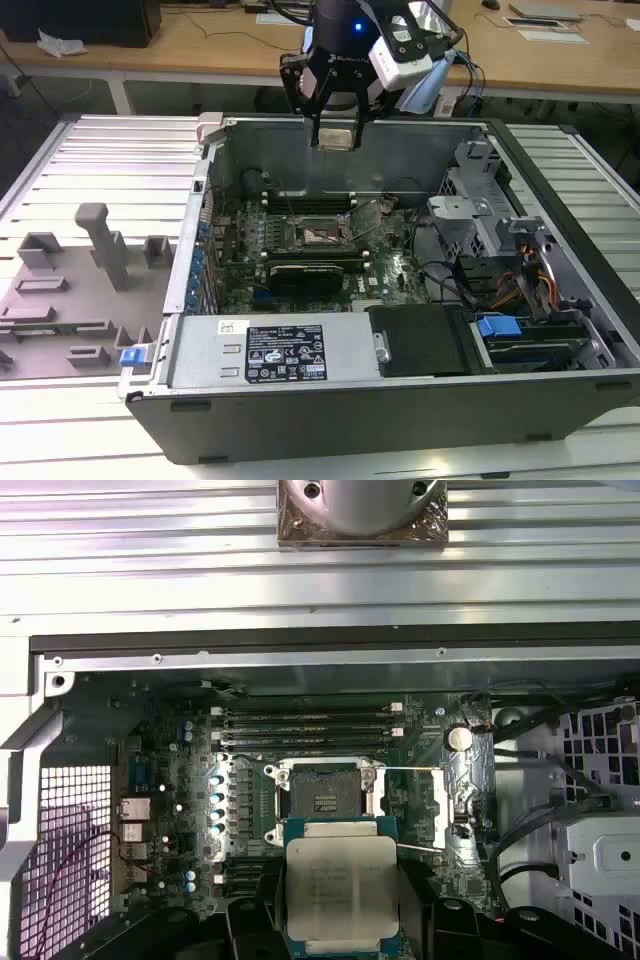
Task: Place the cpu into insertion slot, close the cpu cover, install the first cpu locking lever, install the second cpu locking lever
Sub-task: 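Place the cpu into insertion slot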
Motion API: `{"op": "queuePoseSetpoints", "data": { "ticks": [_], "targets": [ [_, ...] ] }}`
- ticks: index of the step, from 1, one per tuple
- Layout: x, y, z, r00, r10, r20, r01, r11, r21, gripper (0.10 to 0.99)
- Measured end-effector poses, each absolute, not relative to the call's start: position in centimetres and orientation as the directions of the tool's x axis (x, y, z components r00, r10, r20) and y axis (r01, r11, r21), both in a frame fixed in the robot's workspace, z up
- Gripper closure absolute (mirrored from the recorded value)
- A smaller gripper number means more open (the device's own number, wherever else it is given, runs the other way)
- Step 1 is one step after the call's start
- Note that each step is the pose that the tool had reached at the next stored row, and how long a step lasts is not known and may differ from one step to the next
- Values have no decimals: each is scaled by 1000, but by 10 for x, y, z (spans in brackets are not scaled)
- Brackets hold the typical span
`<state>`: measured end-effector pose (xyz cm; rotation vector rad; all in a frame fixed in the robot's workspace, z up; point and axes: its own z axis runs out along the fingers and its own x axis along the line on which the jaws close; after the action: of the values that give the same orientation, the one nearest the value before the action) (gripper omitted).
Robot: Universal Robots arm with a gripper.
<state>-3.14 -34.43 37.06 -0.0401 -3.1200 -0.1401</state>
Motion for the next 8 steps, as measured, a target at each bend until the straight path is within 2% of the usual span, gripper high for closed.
{"op": "queuePoseSetpoints", "data": {
  "ticks": [8],
  "targets": [
    [-32, -344, 366, -1000, 25, 17, 26, 996, 89, 545]
  ]
}}
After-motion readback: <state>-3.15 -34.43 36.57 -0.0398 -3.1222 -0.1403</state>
